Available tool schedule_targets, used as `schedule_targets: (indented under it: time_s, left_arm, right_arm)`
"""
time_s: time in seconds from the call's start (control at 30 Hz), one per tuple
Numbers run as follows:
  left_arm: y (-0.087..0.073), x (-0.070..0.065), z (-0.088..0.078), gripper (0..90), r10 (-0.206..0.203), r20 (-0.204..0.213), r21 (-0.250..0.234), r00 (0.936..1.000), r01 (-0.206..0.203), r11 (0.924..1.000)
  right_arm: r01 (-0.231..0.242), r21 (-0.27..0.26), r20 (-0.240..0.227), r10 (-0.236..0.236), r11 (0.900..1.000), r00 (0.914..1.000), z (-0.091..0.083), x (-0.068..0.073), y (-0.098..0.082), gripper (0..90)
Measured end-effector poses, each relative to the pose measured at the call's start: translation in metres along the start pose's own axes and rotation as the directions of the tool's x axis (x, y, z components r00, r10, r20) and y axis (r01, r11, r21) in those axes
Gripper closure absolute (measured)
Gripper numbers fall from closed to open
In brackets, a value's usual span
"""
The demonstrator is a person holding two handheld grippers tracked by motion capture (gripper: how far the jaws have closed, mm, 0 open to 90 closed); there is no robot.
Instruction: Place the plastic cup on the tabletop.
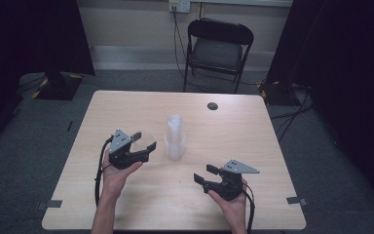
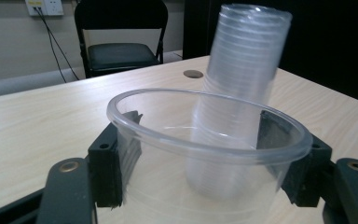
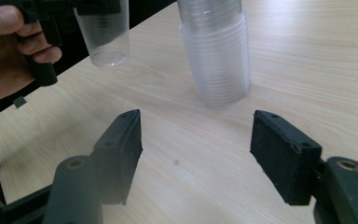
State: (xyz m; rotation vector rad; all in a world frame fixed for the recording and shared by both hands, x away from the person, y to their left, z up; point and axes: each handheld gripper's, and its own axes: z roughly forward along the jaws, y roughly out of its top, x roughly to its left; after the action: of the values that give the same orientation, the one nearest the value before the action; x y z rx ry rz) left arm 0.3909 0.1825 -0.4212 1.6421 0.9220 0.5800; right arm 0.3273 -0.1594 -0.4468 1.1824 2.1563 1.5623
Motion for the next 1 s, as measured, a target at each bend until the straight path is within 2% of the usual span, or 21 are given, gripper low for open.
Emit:
schedule_targets:
  time_s: [0.07,0.1,0.13,0.2,0.3,0.37,0.47,0.53,0.6,0.67,0.73,0.77,0.83,1.0]
  left_arm:
    - [0.0,0.005,0.001,30.7,-0.011,-0.003,-0.023,0.9999,0.011,0.9997]
    - [0.001,0.008,0.003,30.7,-0.028,0.006,-0.012,0.9996,0.028,0.9995]
    - [0.002,0.01,0.004,30.7,-0.028,-0.008,-0.002,0.9996,0.028,0.9996]
    - [0.003,0.012,0.005,30.5,-0.012,-0.033,0.0,0.9994,0.012,0.9999]
    - [0.006,0.016,0.008,30.6,-0.019,-0.031,-0.01,0.9993,0.018,0.9998]
    - [0.007,0.018,0.01,30.7,-0.029,-0.042,-0.036,0.9987,0.028,0.999]
    - [0.01,0.021,0.017,30.5,-0.008,-0.065,0.005,0.9979,0.008,1.0]
    - [0.013,0.024,0.021,30.5,-0.014,-0.058,-0.008,0.9982,0.014,0.9999]
    - [0.014,0.027,0.025,30.5,-0.003,-0.071,-0.031,0.9975,0.001,0.9995]
    - [0.014,0.03,0.033,30.1,0.001,-0.086,0.006,0.9963,0.0,1.0]
    - [0.013,0.033,0.04,29.8,0.023,-0.108,0.036,0.9939,-0.02,0.9992]
    - [0.013,0.034,0.043,29.6,0.025,-0.114,0.04,0.9932,-0.02,0.999]
    - [0.011,0.039,0.048,29.6,0.01,-0.117,0.009,0.9931,-0.009,0.9999]
    - [0.01,0.048,0.059,29.4,-0.001,-0.127,0.04,0.9919,0.006,0.9992]
  right_arm:
    - [-0.001,0.001,0.001,0.0,1.0,1.0,0.0,0.0,-0.001,33.6]
    - [-0.001,0.001,0.001,0.001,1.0,1.0,0.0,0.0,-0.001,33.6]
    - [-0.004,0.0,0.0,0.004,1.0,1.0,0.0,0.0,-0.001,33.5]
    - [-0.004,0.001,0.002,0.004,1.0,1.0,0.0,0.0,-0.001,33.4]
    - [-0.004,0.0,0.002,0.004,1.0,1.0,0.0,-0.001,-0.002,33.3]
    - [-0.006,0.0,0.0,0.006,1.0,1.0,0.0,-0.001,-0.003,33.3]
    - [-0.009,-0.002,-0.005,0.009,1.0,0.9999,0.0,-0.002,-0.004,33.3]
    - [-0.009,0.001,-0.006,0.009,1.0,0.9999,0.0,-0.002,-0.004,33.3]
    - [-0.011,0.002,-0.009,0.011,1.0,0.9999,0.0,-0.003,-0.005,33.2]
    - [-0.014,0.003,-0.009,0.014,1.0,0.9999,0.001,-0.003,-0.005,33.1]
    - [-0.013,0.002,-0.012,0.013,1.0,0.9998,0.001,-0.003,-0.005,33.1]
    - [-0.015,0.001,-0.012,0.015,1.0,0.9998,0.001,-0.003,-0.005,33.0]
    - [-0.013,0.0,-0.014,0.013,1.0,0.9998,0.001,-0.003,-0.005,33.0]
    - [-0.019,0.001,-0.014,0.019,1.0,0.9997,0.001,-0.004,-0.005,32.9]
